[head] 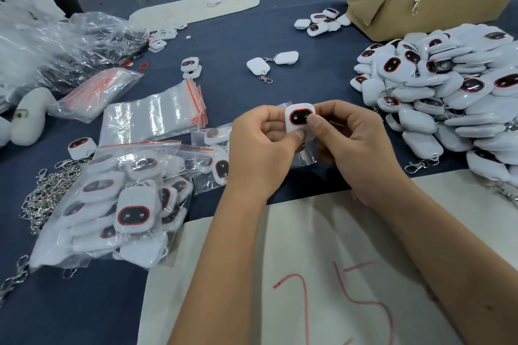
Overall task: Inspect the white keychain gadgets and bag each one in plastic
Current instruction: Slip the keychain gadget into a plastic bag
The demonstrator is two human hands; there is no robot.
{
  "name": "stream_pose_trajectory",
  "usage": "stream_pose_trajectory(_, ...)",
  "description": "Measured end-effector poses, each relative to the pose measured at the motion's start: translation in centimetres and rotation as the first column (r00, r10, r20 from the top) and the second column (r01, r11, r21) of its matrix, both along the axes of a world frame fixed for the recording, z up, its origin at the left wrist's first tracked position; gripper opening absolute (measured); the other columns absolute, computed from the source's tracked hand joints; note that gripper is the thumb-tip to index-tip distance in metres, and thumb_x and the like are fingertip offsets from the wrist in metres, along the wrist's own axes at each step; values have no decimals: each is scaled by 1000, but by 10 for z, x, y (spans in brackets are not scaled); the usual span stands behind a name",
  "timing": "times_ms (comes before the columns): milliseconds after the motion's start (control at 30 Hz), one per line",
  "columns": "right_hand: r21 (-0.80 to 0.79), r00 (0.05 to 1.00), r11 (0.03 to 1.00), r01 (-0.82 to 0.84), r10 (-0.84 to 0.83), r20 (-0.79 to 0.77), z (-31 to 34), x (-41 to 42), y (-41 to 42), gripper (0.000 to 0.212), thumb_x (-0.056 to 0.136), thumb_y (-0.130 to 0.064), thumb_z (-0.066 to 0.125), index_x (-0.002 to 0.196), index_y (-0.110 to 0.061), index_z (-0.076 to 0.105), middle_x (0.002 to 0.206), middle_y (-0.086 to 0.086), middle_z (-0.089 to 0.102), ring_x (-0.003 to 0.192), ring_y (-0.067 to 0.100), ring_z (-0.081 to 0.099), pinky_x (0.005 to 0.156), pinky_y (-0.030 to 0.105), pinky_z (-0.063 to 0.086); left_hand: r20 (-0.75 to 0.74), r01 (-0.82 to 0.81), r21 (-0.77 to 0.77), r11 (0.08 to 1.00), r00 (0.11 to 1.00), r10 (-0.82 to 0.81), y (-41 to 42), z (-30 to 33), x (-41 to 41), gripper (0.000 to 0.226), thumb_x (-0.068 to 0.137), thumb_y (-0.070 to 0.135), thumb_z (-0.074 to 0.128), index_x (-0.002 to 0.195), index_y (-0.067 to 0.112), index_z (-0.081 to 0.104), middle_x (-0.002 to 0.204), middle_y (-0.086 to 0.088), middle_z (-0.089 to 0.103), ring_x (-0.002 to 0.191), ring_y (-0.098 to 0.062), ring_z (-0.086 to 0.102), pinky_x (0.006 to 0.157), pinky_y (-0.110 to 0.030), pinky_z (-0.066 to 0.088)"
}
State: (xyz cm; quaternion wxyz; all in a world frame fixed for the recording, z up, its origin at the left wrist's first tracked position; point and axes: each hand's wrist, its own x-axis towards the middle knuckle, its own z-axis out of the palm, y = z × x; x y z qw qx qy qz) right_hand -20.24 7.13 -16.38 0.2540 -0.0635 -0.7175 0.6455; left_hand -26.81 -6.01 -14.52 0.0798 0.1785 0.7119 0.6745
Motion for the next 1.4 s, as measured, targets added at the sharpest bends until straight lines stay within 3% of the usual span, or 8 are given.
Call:
stream_pose_trajectory(200,-59,1000,998,27,-27,9,3,-1,1,10,104,-26,64,105,-19,71,90,0,75,75,7,67,63,25,54,-107,-31,-29,999,994,27,3,1,2,24,83,6,84,103,12,71,99,1,77,83,-13,76,78,-30,62)
stream_pose_trajectory(367,-342,969,907,247,-237,71,1,-5,3,13,111,-31,50,112,-18,52,84,12,77,71,30,78,59,31,60,-333,-184,-352,918,941,61,8,-5,3,19,92,19,74,104,16,60,105,-1,64,89,-16,62,84,-30,50)
stream_pose_trajectory(533,-207,947,924,320,-311,76,-3,-3,6,11,107,-31,56,108,-20,56,74,8,75,50,17,63,42,24,45,-399,-302,-501,811,912,93,16,-3,13,43,87,44,77,97,13,48,95,-5,62,90,-25,56,71,-29,33)
stream_pose_trajectory(767,47,931,930,366,-366,4,2,0,1,9,103,-29,61,102,-29,70,70,-2,74,66,14,70,66,28,54,-409,-340,-585,736,908,95,15,1,14,27,85,27,71,98,11,54,93,-8,67,93,-31,60,78,-41,49)
stream_pose_trajectory(933,55,949,949,312,-314,39,-3,-2,2,5,105,-24,59,103,-29,60,67,-7,69,66,8,62,66,23,49,-345,-306,-529,792,930,129,10,0,9,9,84,10,66,77,14,64,73,0,68,81,-25,64,81,-42,52)
stream_pose_trajectory(1067,161,964,953,255,-263,29,-2,-1,0,11,103,-19,62,107,-23,71,68,-3,68,63,13,62,63,22,49,-181,-228,-412,882,969,166,4,0,2,19,83,10,78,71,21,69,59,10,65,58,-3,63,60,-14,48)
stream_pose_trajectory(1267,226,961,940,255,-272,46,-2,-1,2,12,98,-20,65,103,-22,76,68,0,66,67,26,60,65,35,52,-178,-207,-261,943,970,163,-3,2,1,18,77,5,77,74,20,67,61,4,69,58,-18,69,58,-30,57)
stream_pose_trajectory(1400,208,961,943,260,-274,40,-1,0,1,14,100,-19,64,105,-22,76,69,-2,66,65,23,59,64,32,50,-265,-216,-229,949,952,153,-4,2,0,19,74,2,73,77,18,65,59,7,64,52,-9,58,55,-18,48)
